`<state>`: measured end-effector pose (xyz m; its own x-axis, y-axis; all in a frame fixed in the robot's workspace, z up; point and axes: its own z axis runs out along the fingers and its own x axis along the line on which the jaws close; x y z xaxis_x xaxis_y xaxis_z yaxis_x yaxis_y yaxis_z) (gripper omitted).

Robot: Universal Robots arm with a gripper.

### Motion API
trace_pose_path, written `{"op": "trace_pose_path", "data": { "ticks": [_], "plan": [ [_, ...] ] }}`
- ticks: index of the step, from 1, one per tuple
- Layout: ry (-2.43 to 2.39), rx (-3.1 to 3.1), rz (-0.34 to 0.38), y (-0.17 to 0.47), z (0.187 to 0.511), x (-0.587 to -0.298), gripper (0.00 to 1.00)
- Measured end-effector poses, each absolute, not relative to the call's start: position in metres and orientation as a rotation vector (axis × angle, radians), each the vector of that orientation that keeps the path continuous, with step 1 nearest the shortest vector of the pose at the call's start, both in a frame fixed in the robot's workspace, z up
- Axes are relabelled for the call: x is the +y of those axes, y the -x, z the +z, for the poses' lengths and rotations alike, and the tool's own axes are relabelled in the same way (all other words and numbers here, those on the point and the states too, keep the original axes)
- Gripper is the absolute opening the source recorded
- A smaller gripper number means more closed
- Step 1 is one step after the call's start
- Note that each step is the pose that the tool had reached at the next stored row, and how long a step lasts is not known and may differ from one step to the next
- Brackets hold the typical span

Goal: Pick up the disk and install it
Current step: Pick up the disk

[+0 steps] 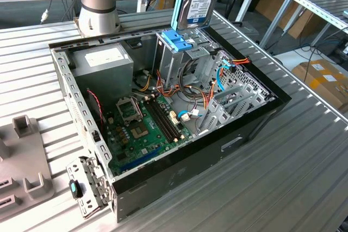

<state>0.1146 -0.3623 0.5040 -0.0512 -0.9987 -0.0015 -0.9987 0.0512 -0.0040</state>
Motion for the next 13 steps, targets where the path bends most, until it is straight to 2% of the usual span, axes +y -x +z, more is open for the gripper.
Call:
{"op": "trace_pose_path", "data": {
  "ticks": [8, 13],
  "plan": [
    [2.162, 2.276, -0.005, -0.115, 0.504, -0.381, 0.35],
    [2.162, 2.276, -0.005, -0.115, 0.504, -0.403, 0.35]
  ]
}}
